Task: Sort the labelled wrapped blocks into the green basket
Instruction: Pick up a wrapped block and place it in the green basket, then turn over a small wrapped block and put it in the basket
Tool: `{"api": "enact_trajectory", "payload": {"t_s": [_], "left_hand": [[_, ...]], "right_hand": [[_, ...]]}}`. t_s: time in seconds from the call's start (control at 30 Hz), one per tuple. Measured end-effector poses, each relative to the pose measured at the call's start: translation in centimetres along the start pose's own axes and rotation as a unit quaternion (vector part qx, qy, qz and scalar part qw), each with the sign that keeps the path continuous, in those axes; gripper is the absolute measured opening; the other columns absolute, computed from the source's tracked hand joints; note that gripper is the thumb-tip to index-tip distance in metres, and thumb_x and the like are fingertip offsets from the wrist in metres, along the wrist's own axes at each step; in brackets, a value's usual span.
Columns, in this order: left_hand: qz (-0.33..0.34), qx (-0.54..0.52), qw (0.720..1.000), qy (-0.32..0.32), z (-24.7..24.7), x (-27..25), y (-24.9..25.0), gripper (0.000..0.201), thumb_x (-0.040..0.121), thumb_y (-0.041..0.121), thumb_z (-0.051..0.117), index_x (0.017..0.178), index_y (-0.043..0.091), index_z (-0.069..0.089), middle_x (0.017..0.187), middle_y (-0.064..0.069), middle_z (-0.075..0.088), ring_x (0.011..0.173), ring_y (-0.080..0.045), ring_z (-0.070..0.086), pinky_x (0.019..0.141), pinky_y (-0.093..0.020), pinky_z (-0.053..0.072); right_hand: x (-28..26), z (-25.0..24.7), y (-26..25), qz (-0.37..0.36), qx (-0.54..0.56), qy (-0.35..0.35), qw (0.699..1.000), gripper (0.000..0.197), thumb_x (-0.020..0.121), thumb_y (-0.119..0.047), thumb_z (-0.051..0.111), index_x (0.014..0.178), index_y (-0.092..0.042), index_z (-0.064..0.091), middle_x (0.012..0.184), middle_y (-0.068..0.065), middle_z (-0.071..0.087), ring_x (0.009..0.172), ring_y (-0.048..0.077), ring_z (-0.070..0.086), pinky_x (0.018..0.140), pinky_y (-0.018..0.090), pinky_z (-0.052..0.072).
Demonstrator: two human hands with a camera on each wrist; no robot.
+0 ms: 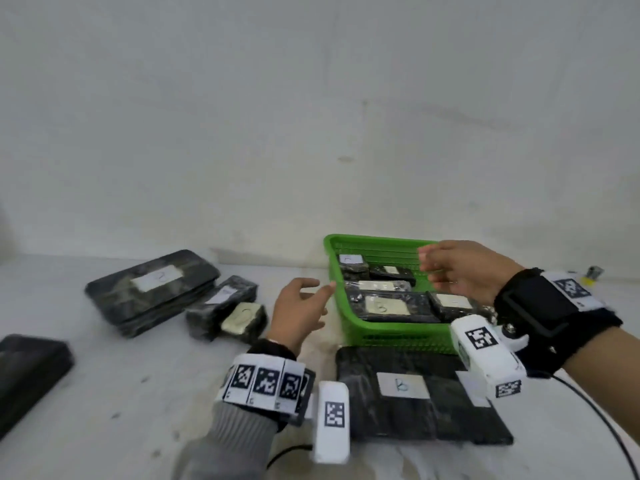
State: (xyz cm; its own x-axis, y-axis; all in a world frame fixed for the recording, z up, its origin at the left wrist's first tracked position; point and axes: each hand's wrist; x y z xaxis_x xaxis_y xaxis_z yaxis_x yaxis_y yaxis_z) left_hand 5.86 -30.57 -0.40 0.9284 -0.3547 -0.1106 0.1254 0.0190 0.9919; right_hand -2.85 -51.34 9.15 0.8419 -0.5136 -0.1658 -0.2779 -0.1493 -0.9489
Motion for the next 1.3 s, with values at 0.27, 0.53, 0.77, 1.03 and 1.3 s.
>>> {"api": "enact_trajectory", "payload": {"t_s": [0.27, 0.53, 0.77, 1.03, 1.3], "left_hand": [[-0.004, 0.115, 0.989, 0.093, -11.1, -2.0, 0.0, 0.017, 0.093, 0.006, 0.06, 0.077, 0.002, 0.058, 0.078, -0.015, 0.06, 0.07, -0.028, 0.062, 0.06, -0.025, 0.057], [-0.063, 0.221, 0.971, 0.065, -13.7, -0.8, -1.2, 0.02, 0.082, 0.006, 0.067, 0.067, 0.008, 0.054, 0.074, -0.014, 0.057, 0.074, -0.025, 0.06, 0.082, -0.046, 0.058], [-0.035, 0.169, 0.982, 0.072, -13.6, 0.5, -2.3, 0.021, 0.076, 0.004, 0.076, 0.057, 0.01, 0.072, 0.078, -0.02, 0.072, 0.085, -0.033, 0.071, 0.086, -0.042, 0.057], [-0.07, -0.009, 0.996, -0.053, -15.0, -5.0, 0.6, 0.025, 0.08, -0.016, 0.067, 0.103, -0.01, 0.057, 0.09, -0.031, 0.068, 0.062, -0.029, 0.071, 0.057, -0.027, 0.06], [-0.05, -0.052, 0.995, -0.072, -16.2, -11.1, -0.6, 0.044, 0.079, -0.01, 0.071, 0.116, -0.002, 0.051, 0.087, -0.026, 0.073, 0.069, -0.028, 0.074, 0.06, -0.025, 0.059]], "right_hand": [[-4.2, 15.7, 1.6, 0.002, 0.093, -0.139, 0.986, 0.02, 0.092, 0.01, 0.054, 0.078, -0.004, 0.06, 0.069, 0.009, 0.056, 0.046, 0.01, 0.056, 0.046, 0.018, 0.052], [-0.5, 22.7, 3.4, 0.082, 0.02, -0.113, 0.99, 0.025, 0.095, -0.005, 0.06, 0.118, -0.013, 0.055, 0.111, 0.013, 0.051, 0.068, 0.024, 0.053, 0.064, 0.039, 0.054], [0.4, 23.9, 5.6, 0.078, 0.06, -0.108, 0.989, 0.029, 0.085, 0.012, 0.065, 0.064, -0.006, 0.054, 0.069, 0.013, 0.056, 0.069, 0.026, 0.058, 0.079, 0.049, 0.058], [-4.4, 21.9, 5.5, 0.043, 0.131, -0.142, 0.98, 0.018, 0.093, -0.014, 0.064, 0.11, -0.021, 0.064, 0.093, 0.001, 0.065, 0.078, 0.015, 0.059, 0.07, 0.026, 0.048], [-11.0, 22.5, 8.5, -0.006, 0.221, -0.202, 0.954, 0.015, 0.093, -0.019, 0.063, 0.106, -0.012, 0.061, 0.093, 0.007, 0.07, 0.078, 0.019, 0.069, 0.074, 0.038, 0.06]]}}
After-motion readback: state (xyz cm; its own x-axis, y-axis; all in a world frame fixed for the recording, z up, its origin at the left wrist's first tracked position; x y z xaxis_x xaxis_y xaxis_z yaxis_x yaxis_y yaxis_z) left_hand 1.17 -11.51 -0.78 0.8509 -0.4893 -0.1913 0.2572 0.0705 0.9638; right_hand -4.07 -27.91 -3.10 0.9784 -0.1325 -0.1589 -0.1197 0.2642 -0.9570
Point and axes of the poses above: each hand's wrist, its own x-axis towards the middle knuckle, its own z-axis out of the palm, y = z × x
